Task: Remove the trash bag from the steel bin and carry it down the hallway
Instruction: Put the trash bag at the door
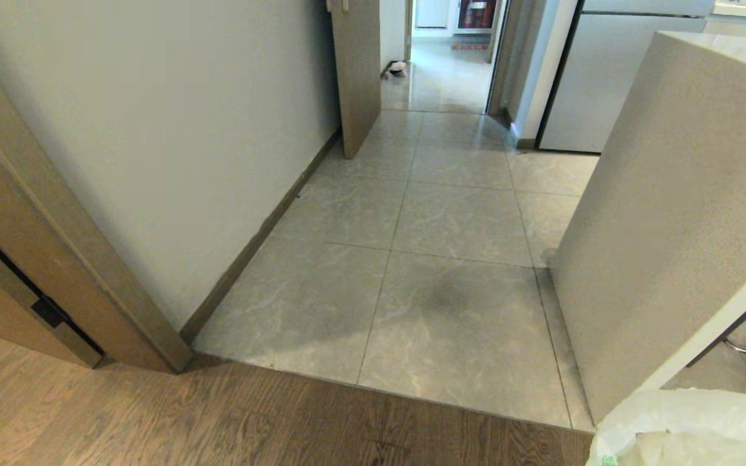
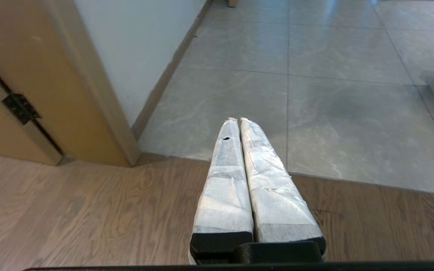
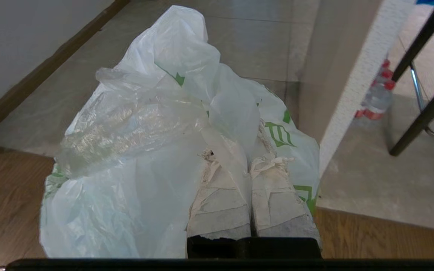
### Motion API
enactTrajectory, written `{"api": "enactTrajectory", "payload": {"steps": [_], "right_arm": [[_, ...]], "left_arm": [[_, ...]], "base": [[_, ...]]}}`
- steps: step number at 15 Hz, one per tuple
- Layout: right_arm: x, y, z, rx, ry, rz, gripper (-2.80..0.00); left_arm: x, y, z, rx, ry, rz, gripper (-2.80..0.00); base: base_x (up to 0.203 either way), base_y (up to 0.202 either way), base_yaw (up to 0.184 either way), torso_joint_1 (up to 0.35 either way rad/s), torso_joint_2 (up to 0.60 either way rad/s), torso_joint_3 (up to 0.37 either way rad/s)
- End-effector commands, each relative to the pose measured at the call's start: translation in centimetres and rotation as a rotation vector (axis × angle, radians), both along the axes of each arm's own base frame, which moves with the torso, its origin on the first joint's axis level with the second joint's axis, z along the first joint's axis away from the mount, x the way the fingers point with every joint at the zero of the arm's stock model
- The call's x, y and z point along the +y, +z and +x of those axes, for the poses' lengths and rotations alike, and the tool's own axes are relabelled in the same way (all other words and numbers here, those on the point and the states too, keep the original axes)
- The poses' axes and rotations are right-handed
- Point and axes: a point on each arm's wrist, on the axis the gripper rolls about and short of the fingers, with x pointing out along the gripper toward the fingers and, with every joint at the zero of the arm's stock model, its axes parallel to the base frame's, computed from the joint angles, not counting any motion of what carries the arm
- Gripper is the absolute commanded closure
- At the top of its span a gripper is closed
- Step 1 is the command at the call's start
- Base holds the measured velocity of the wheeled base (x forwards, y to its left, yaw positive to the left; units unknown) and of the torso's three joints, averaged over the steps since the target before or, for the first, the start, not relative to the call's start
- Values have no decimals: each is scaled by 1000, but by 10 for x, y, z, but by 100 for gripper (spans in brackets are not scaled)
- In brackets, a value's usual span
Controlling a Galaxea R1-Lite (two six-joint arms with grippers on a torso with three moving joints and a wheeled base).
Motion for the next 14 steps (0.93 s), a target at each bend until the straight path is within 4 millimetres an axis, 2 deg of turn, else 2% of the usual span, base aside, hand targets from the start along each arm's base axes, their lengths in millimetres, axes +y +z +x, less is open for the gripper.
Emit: {"api": "enactTrajectory", "payload": {"steps": [1,6,14], "right_arm": [[0,0,0,3,1,-3,0],[0,0,0,1,2,-3,0],[0,0,0,-1,-1,2,0]], "left_arm": [[0,0,0,-1,0,0,0],[0,0,0,-1,0,0,0],[0,0,0,-1,0,0,0]], "base": [[0,0,0,0,0,0],[0,11,-107,3,3,2],[0,0,0,0,0,0]]}}
